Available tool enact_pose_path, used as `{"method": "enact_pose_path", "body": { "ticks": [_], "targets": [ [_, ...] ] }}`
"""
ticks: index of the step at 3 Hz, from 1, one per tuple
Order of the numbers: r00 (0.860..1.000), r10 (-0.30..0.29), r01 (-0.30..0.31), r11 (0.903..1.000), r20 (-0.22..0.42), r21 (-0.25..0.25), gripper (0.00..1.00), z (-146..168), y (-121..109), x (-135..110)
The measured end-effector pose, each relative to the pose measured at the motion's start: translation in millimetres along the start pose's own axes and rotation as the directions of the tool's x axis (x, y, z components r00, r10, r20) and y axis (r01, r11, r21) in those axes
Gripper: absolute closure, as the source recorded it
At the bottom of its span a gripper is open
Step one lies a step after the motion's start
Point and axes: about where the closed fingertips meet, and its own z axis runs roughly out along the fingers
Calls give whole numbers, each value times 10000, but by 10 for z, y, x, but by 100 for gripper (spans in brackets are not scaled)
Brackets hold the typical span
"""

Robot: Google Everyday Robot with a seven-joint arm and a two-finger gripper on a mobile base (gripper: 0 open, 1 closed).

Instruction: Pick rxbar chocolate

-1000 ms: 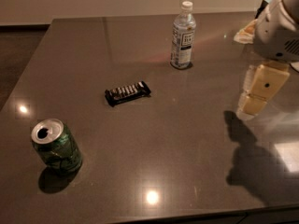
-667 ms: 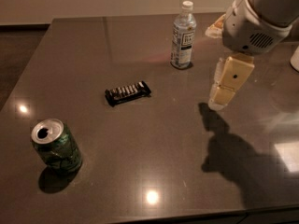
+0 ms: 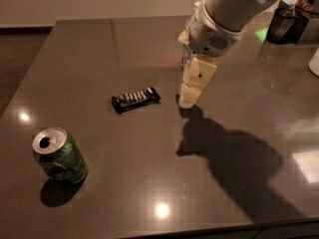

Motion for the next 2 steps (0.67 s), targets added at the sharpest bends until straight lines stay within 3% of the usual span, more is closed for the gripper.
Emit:
{"method": "enact_pose_path", "body": {
  "ticks": [2],
  "targets": [
    [9994,-204,228,9958,281,-891,0,628,-183,-349]
  ]
}}
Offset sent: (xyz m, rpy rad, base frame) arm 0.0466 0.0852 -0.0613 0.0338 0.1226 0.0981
